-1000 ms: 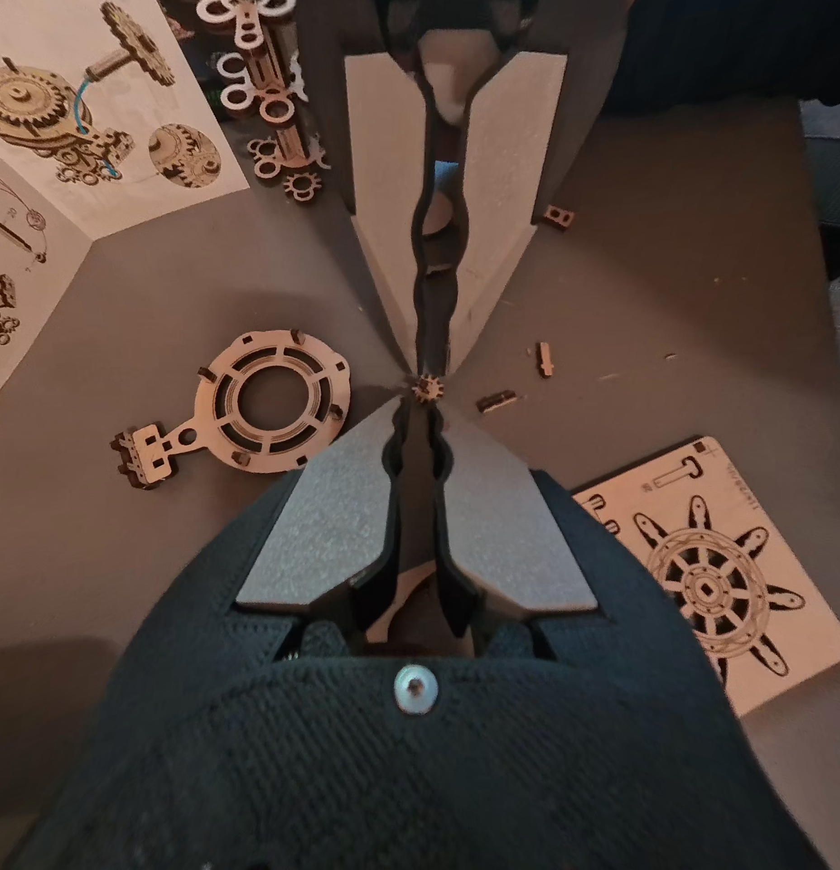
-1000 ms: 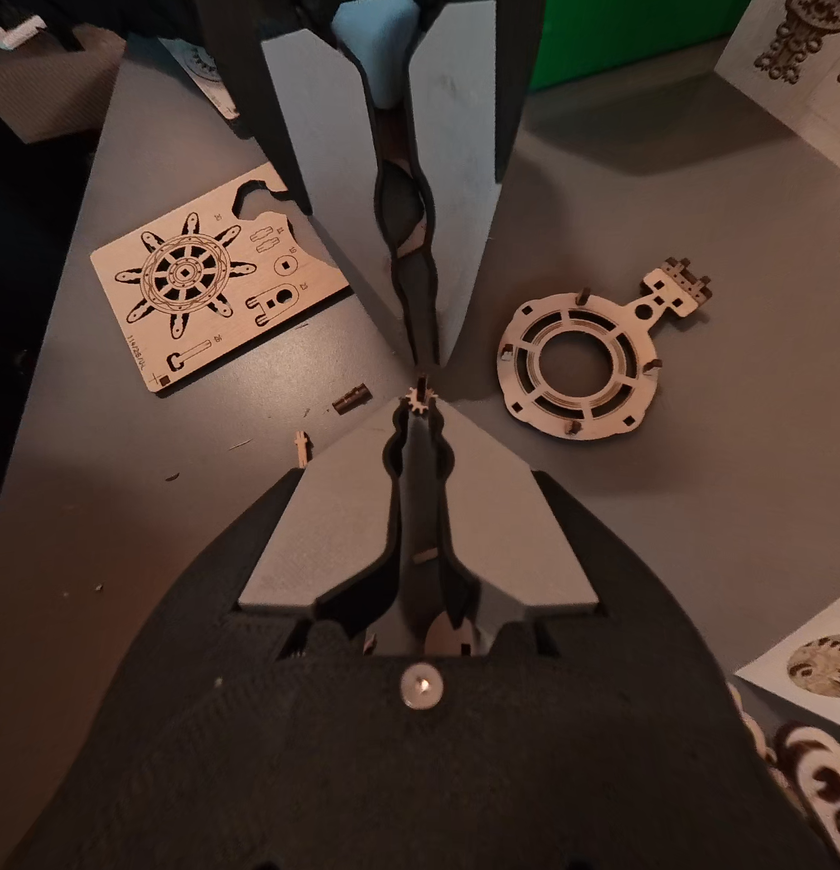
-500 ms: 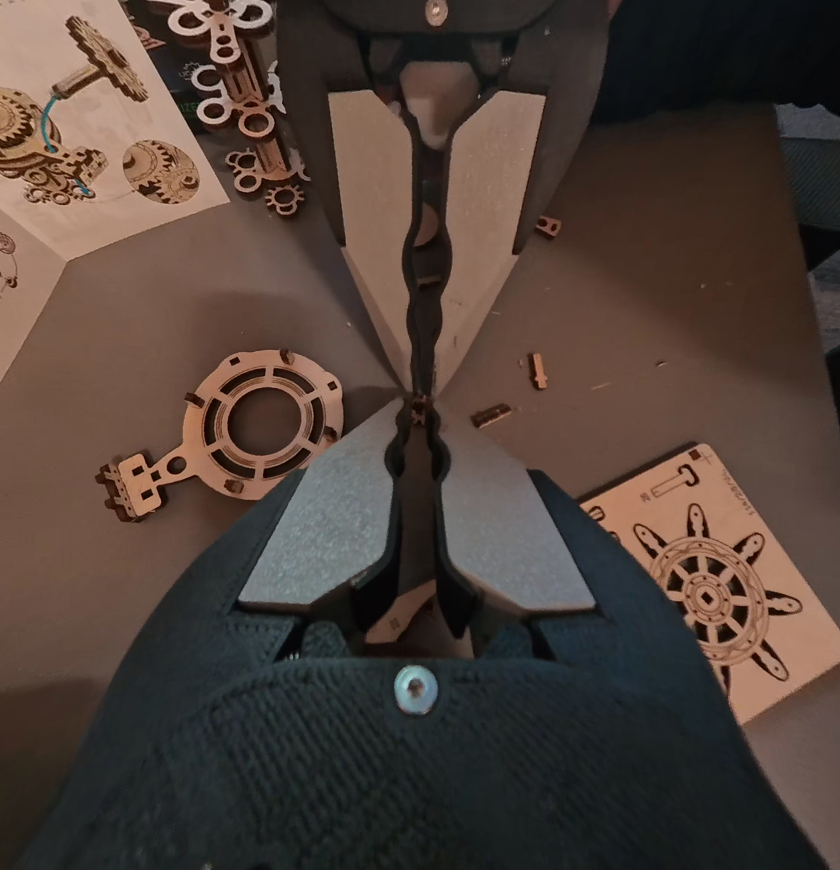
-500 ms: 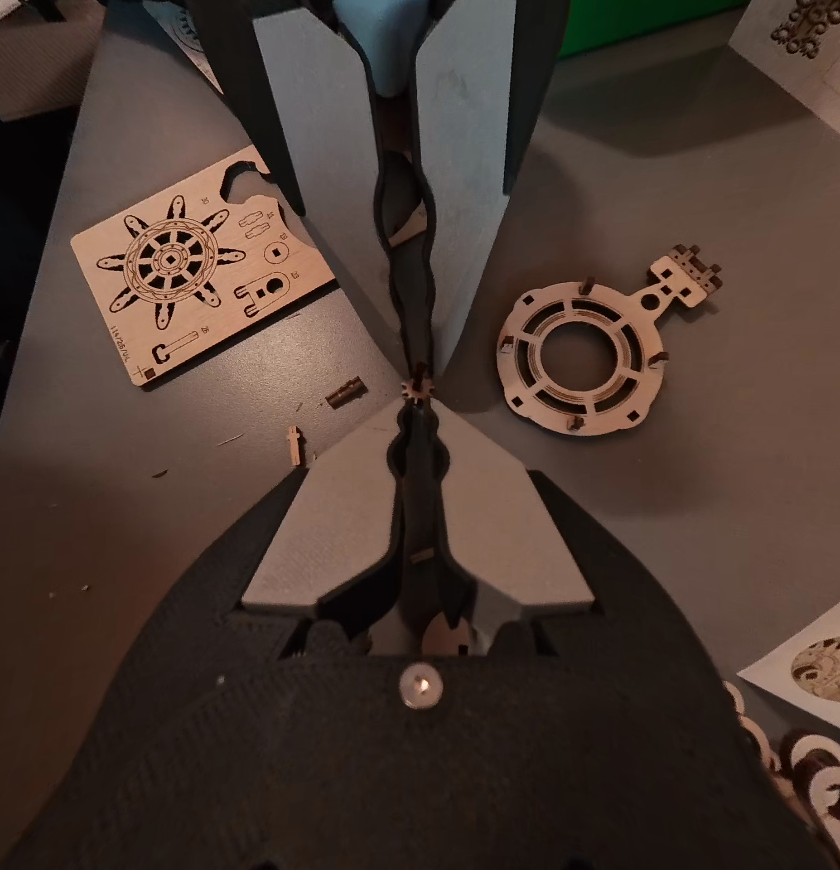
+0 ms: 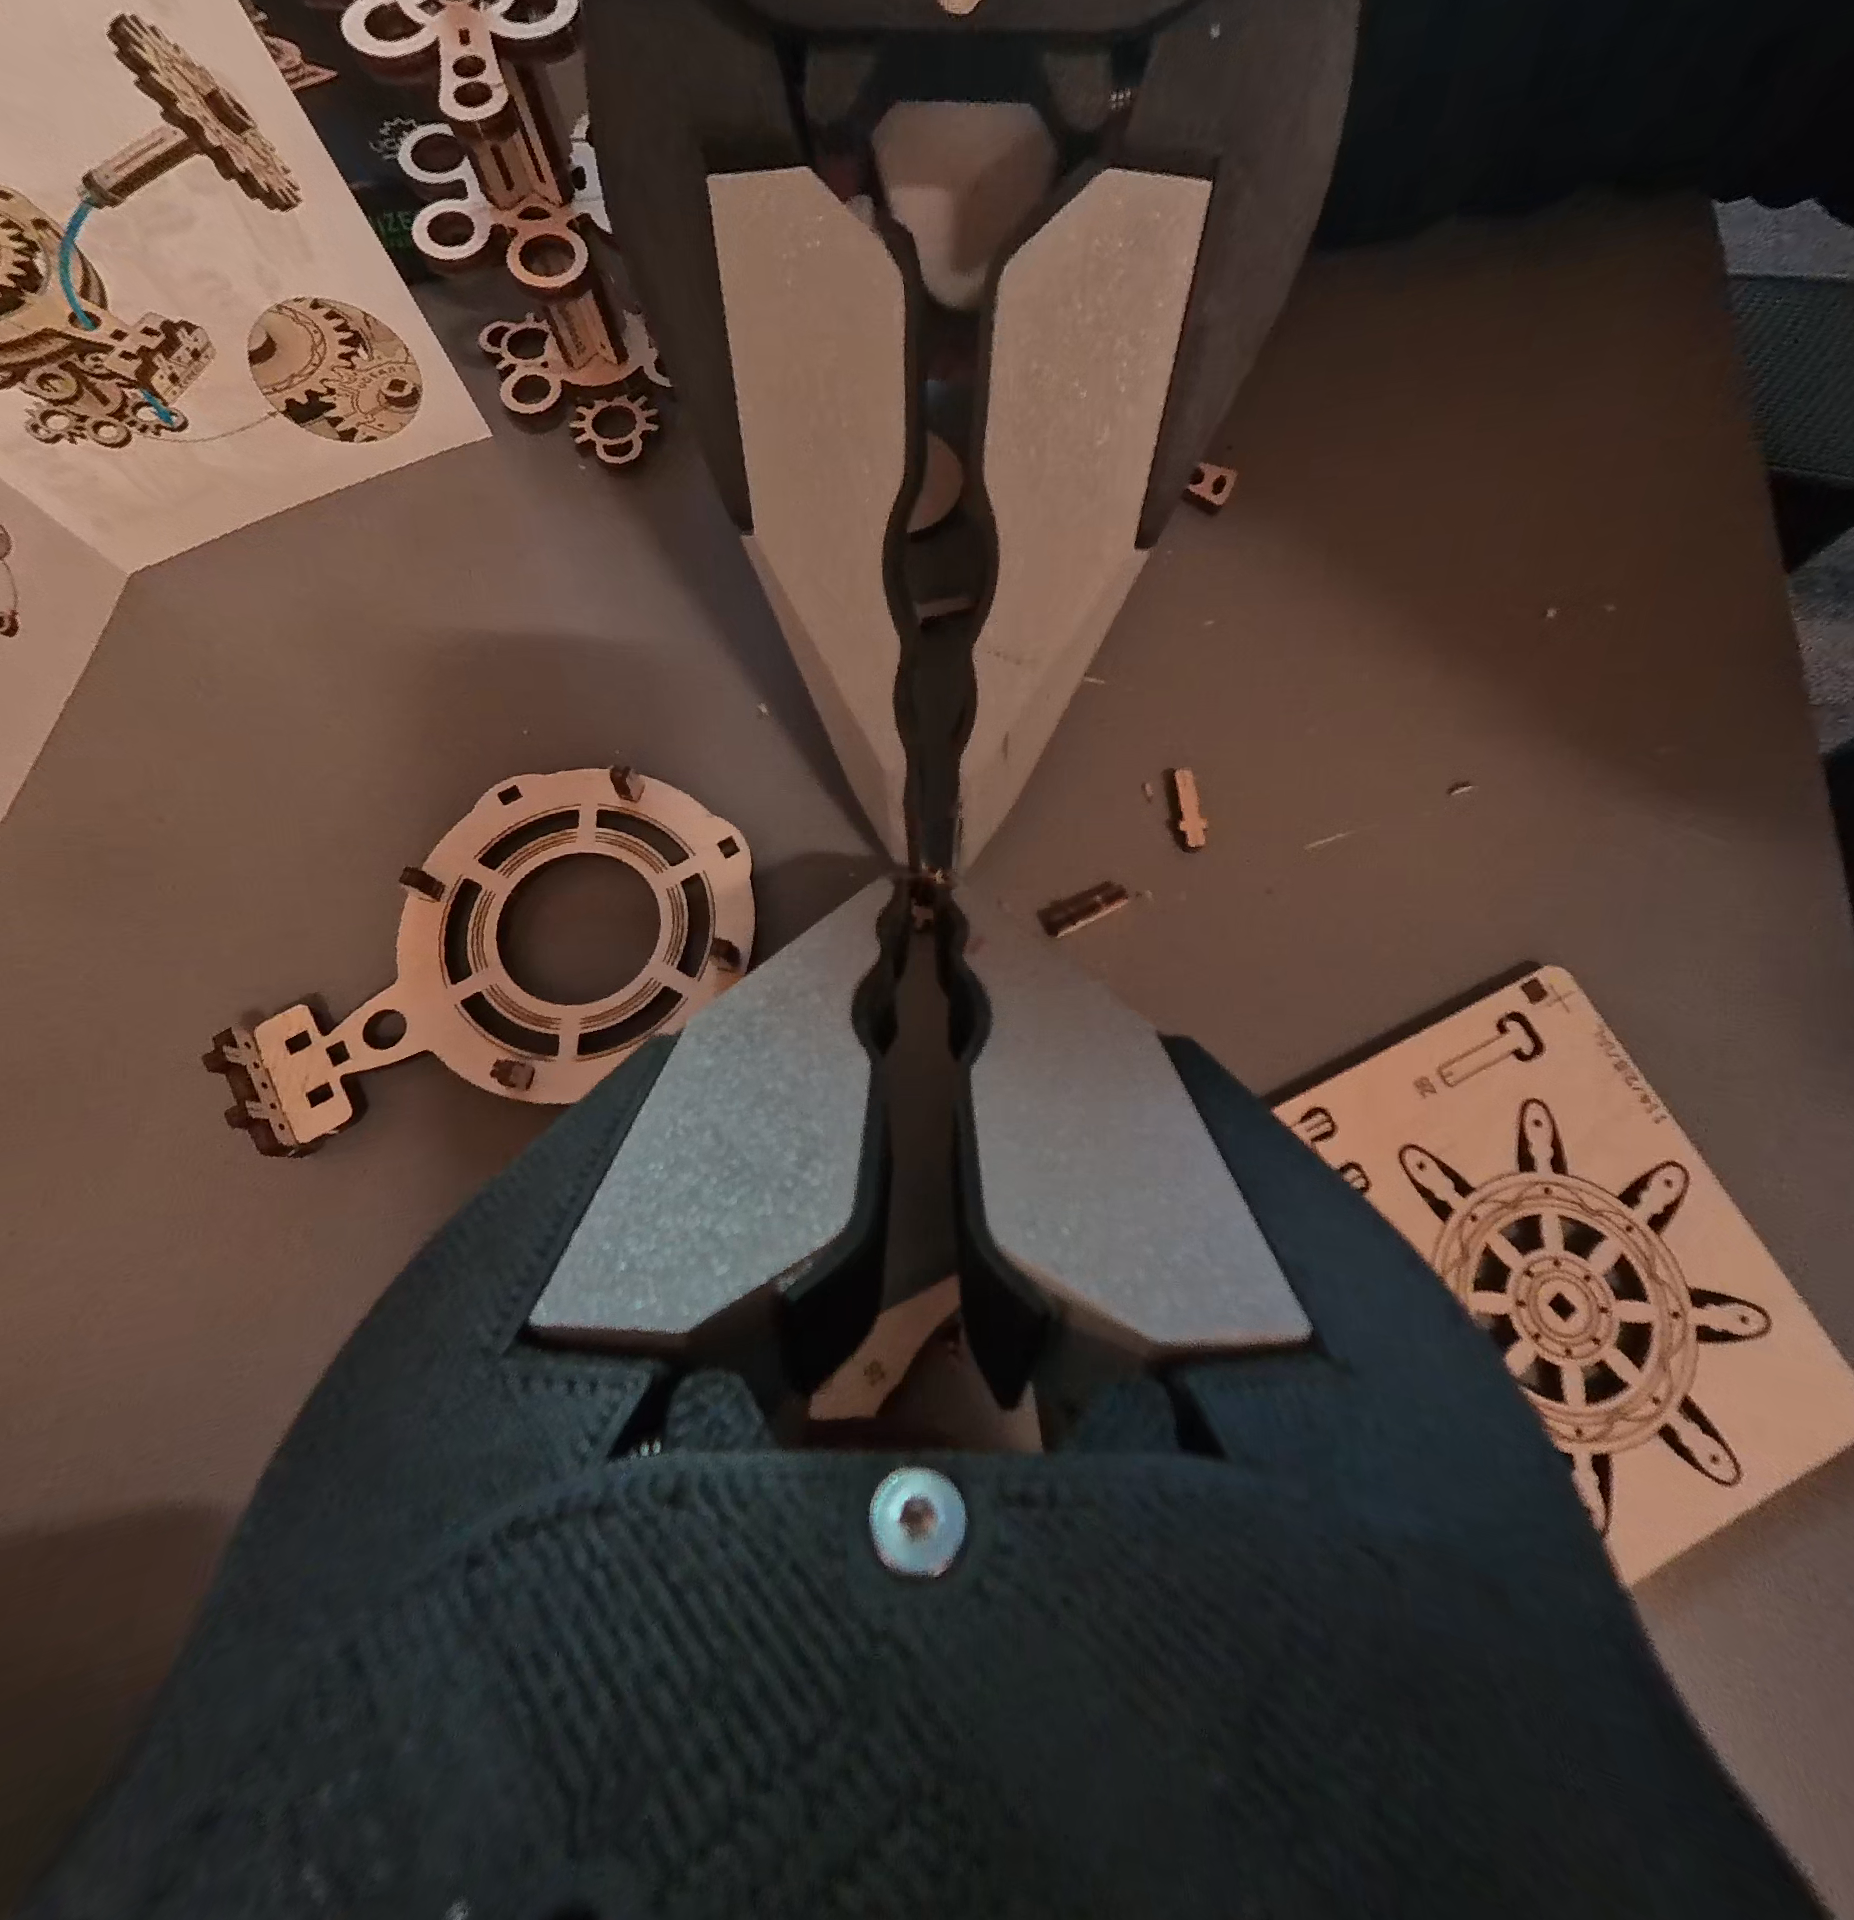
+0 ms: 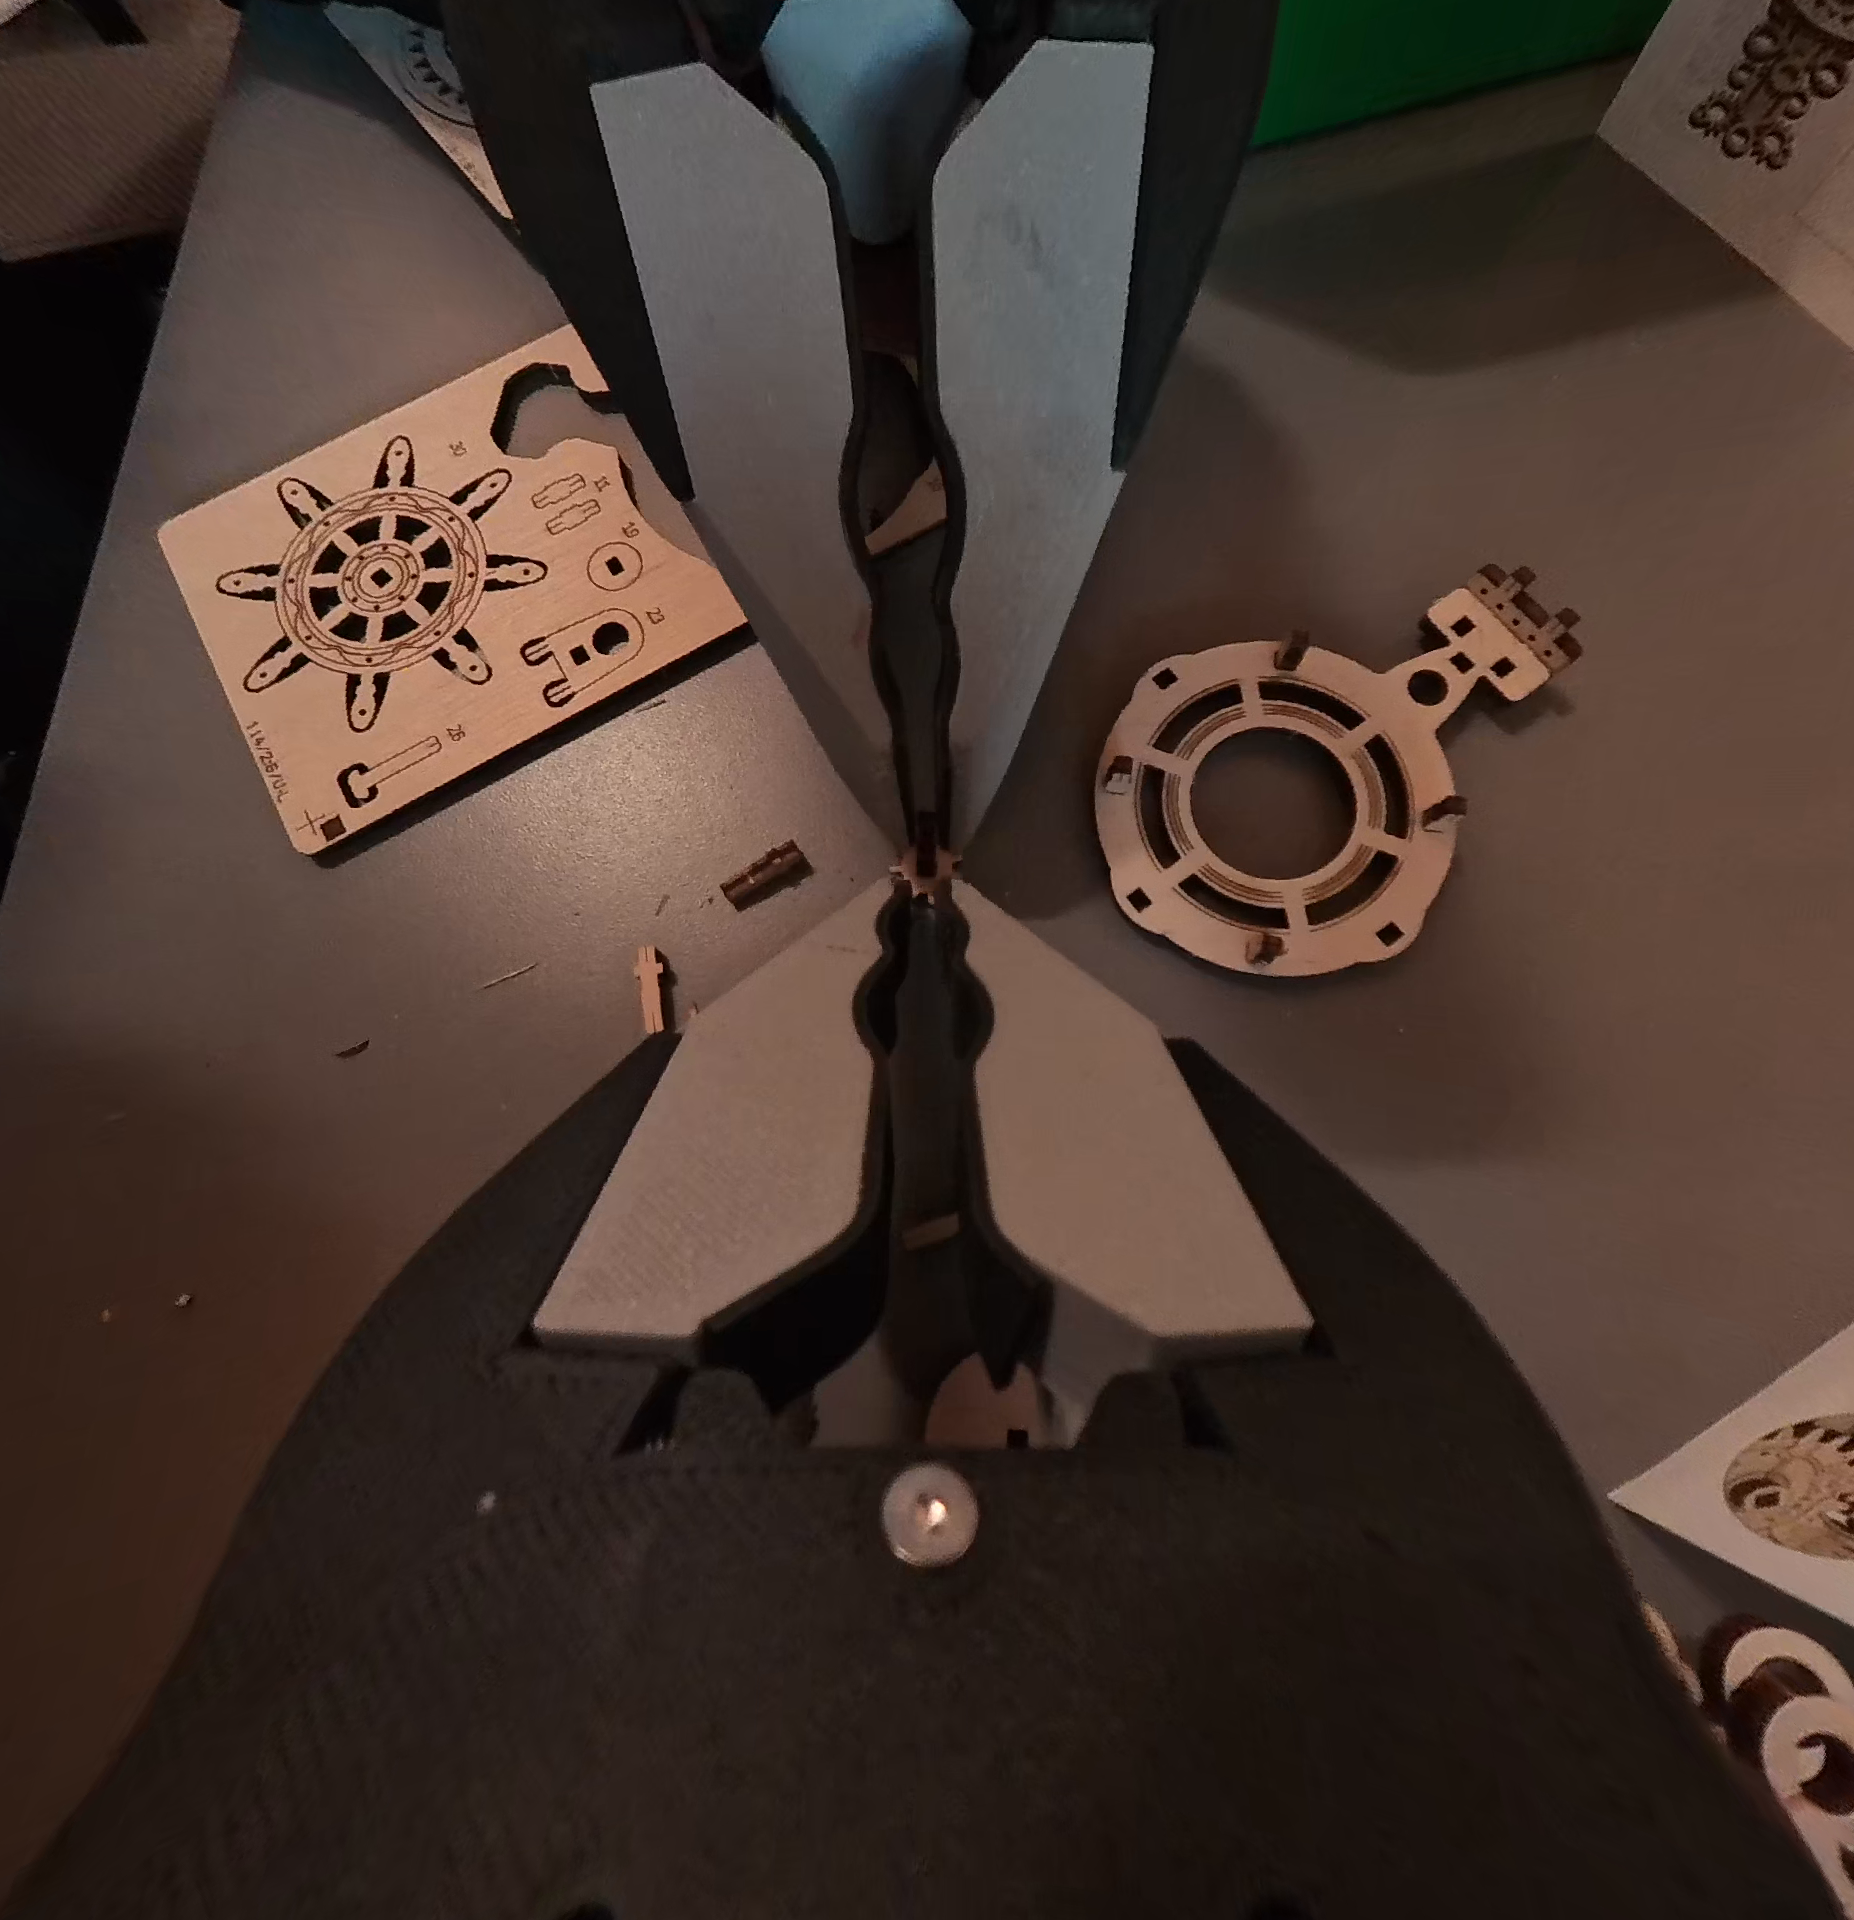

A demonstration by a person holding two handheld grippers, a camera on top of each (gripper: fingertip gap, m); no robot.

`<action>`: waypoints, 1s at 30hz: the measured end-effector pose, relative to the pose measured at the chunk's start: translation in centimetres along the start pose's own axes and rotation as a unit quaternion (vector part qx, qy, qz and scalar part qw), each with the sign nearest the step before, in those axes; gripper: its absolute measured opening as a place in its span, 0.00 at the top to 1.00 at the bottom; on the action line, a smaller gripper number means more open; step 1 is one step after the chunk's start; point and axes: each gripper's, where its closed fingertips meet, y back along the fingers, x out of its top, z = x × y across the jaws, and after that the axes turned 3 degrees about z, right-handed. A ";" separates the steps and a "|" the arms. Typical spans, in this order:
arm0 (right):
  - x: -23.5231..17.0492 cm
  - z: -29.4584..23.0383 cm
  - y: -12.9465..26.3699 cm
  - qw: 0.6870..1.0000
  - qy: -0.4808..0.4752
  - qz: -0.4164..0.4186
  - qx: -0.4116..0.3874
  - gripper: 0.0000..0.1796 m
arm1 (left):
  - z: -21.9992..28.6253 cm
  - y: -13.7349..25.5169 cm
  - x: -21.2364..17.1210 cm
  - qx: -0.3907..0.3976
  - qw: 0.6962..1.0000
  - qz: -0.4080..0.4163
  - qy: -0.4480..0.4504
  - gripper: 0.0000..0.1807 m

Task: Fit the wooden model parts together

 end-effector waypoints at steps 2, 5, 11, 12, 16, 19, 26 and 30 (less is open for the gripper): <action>0.1 0.0 0.0 1.000 -0.001 0.002 0.001 1.00 | 0.1 0.0 -0.1 -0.002 1.000 -0.004 -0.001 0.99; 0.1 0.1 -0.1 1.000 0.002 -0.001 -0.001 1.00 | 0.1 -0.1 -0.2 -0.001 1.000 -0.010 -0.005 0.99; 0.0 0.1 -0.1 1.000 0.010 -0.004 -0.003 1.00 | 0.1 -0.2 -0.1 -0.004 1.000 -0.018 -0.008 0.99; 0.0 0.0 -0.1 1.000 0.011 -0.004 -0.003 1.00 | 0.1 -0.2 -0.1 -0.005 1.000 -0.020 -0.008 0.99; 0.0 0.0 -0.2 1.000 0.014 -0.003 -0.004 1.00 | 0.2 -0.2 -0.3 -0.009 0.999 -0.039 -0.010 0.99; 0.0 0.0 -0.2 1.000 0.009 -0.006 -0.002 1.00 | 0.1 -0.2 -0.3 -0.004 0.998 -0.067 -0.017 1.00; 0.1 0.0 -0.3 1.000 -0.007 -0.009 -0.001 1.00 | 0.1 -0.1 -0.4 -0.014 0.993 -0.121 -0.002 0.99; -0.1 -0.1 0.0 1.000 -0.014 -0.007 0.007 1.00 | 0.2 -0.4 -0.2 -0.016 0.992 -0.124 -0.005 0.99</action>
